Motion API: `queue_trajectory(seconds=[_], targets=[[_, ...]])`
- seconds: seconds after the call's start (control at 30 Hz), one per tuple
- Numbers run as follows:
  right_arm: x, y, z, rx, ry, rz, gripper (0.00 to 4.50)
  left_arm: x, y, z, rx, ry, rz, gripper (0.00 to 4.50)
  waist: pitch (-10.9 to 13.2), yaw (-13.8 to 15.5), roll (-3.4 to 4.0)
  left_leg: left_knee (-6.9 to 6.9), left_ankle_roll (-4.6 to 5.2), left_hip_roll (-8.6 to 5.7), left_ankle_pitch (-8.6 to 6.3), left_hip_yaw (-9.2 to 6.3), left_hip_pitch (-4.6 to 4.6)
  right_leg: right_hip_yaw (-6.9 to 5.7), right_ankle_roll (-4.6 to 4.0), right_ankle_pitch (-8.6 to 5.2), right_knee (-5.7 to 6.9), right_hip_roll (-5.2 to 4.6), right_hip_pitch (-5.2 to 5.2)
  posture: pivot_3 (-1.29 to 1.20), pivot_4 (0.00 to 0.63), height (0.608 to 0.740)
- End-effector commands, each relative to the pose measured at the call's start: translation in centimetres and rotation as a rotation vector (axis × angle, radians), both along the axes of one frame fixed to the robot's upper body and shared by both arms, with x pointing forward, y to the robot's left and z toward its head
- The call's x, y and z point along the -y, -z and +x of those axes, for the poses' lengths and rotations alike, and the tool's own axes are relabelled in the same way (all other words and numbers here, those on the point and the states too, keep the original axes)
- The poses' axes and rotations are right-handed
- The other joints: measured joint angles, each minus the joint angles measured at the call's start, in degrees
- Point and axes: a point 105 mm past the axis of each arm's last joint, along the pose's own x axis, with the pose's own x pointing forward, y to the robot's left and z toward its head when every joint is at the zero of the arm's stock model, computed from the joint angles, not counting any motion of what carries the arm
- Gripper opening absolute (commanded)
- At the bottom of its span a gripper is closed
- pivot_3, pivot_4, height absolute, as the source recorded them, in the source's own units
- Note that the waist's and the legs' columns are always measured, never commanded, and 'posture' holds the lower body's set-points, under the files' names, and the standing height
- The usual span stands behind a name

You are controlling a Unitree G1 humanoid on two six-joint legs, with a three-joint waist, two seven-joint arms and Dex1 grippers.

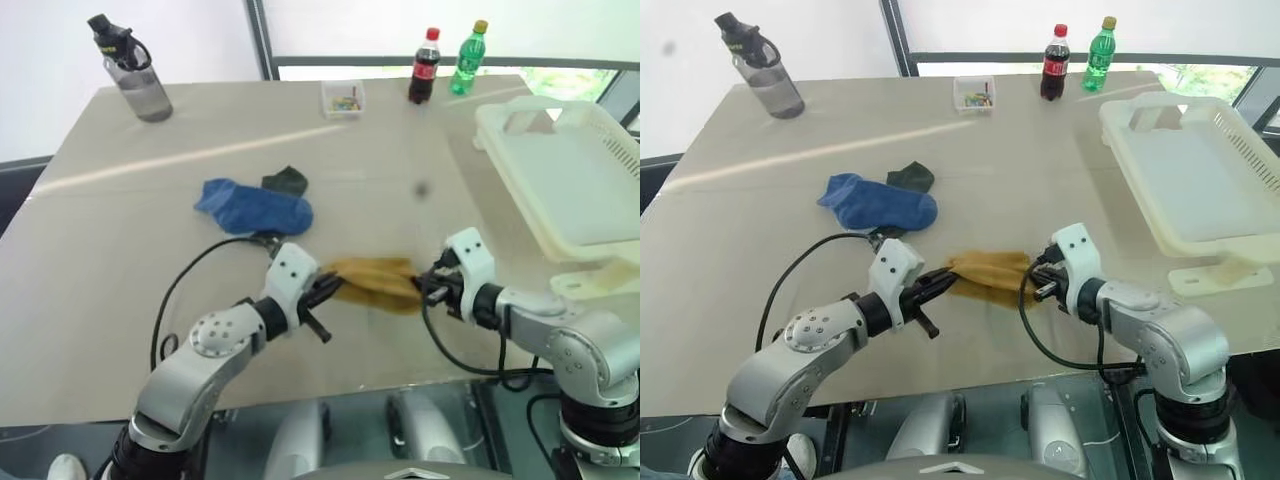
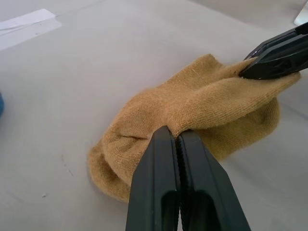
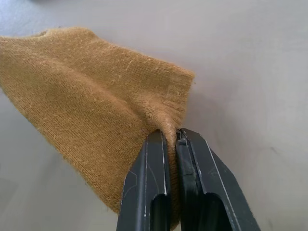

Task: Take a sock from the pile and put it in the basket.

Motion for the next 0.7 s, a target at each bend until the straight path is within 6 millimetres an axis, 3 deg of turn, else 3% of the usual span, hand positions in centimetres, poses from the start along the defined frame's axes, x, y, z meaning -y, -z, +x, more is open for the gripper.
queue_trajectory(seconds=[0.03, 0.27, 0.7], targets=[[-0.3, -0.5, 0.0, 0.046, -0.005, 0.007, 0.20, -0.2, -1.3, 0.0, 0.090, -0.014, 0.008, 0.00, 0.0, 0.0, 0.00, 0.00, 0.00, 0.00, 0.00, 0.00, 0.00, -0.01, 0.00, 0.00, 0.00, 0.00, 0.00, 0.00, 0.150, 0.740], [-0.4, -0.8, 0.2, 0.070, -0.011, 0.006, 0.20, -0.1, -1.3, 0.3, 0.140, -0.009, 0.033, 0.00, 0.0, 0.1, 0.00, 0.00, 0.00, 0.00, 0.00, 0.01, -0.03, -0.03, -0.11, 0.06, -0.03, -0.01, 0.00, 0.00, 0.150, 0.740], [0.0, 2.8, -0.1, 0.030, -0.034, -0.113, 0.20, -0.3, 0.3, 0.2, 0.099, -0.015, 0.085, 0.00, 0.0, 0.1, -0.01, 0.00, 0.00, 0.00, 0.00, 0.01, 0.02, -0.04, 0.00, -0.01, -0.04, 0.00, 0.03, 0.00, 0.150, 0.740]])
